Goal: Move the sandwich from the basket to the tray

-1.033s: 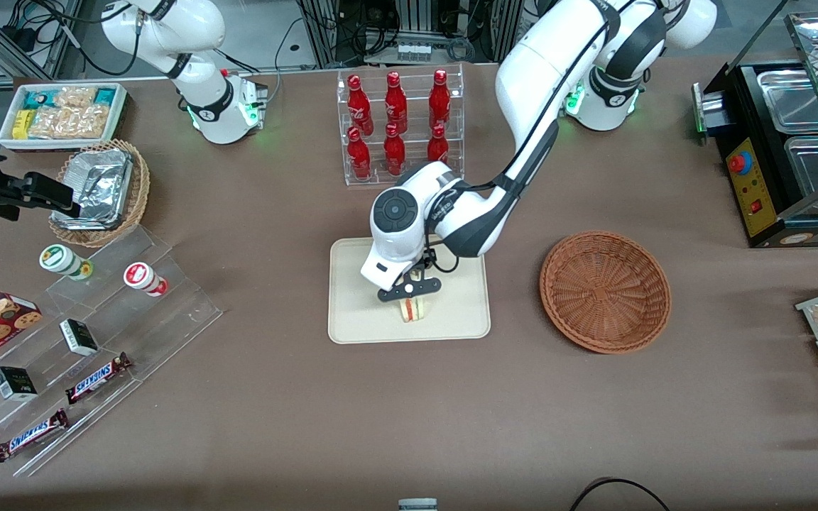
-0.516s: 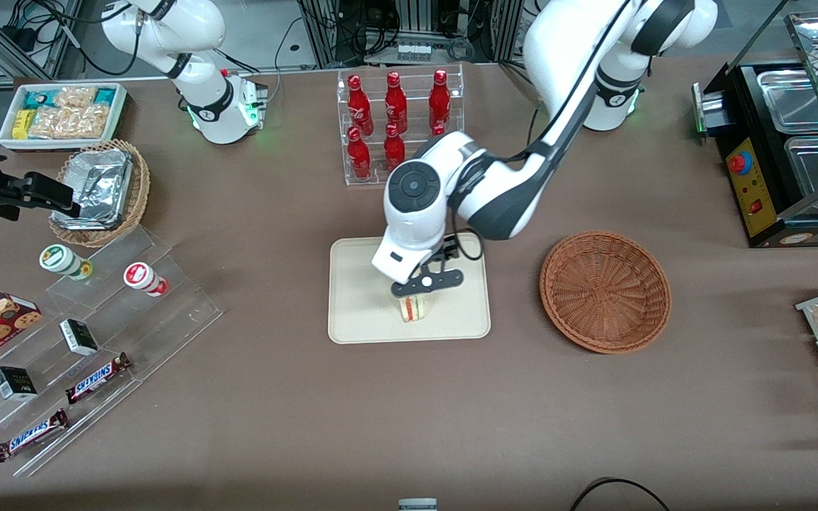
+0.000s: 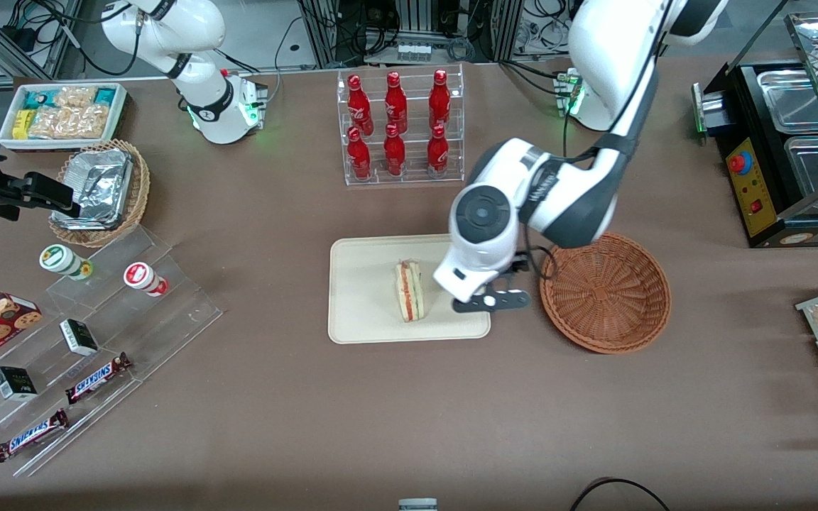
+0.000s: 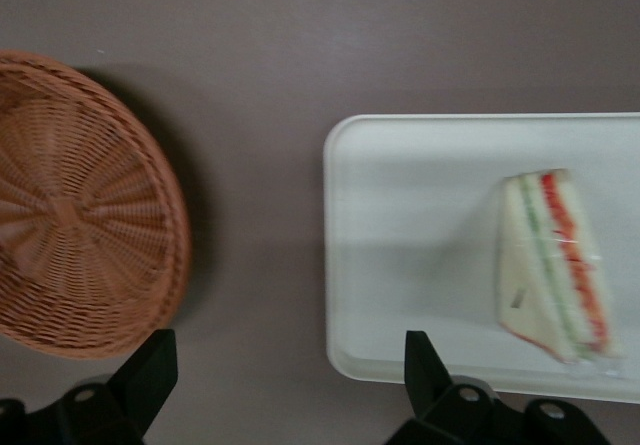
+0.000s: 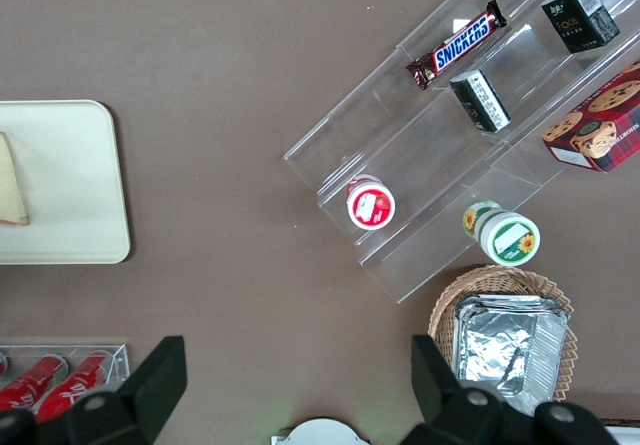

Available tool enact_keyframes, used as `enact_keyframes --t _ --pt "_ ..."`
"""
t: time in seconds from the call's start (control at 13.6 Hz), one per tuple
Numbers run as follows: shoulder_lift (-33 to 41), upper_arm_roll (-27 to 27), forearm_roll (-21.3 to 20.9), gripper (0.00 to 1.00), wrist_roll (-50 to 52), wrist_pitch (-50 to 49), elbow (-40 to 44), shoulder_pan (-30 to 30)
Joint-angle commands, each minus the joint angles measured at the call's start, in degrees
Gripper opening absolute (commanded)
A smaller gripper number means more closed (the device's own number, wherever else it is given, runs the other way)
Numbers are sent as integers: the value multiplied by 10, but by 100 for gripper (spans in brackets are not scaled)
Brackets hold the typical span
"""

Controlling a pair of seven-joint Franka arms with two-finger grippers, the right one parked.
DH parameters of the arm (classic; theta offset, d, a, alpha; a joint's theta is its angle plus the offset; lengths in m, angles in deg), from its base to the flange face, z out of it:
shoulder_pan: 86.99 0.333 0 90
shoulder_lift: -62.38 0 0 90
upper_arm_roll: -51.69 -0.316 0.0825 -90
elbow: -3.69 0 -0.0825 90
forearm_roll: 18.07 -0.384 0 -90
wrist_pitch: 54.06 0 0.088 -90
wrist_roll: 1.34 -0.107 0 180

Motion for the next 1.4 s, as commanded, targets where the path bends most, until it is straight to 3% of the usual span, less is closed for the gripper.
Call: enact_keyframes --t 0.0,0.37,0.59,0.66,0.81,1.33 --pt "83 -53 13 100 -86 44 -122 -3" --pt "164 -145 49 100 -231 62 -198 -4" --pt "207 -148 48 100 -242 34 -209 0" --pt "214 -142 46 100 -245 26 -207 26" --pt "234 -57 42 100 -279 -1 -201 115" --pt "317 79 39 100 -358 -68 -200 321"
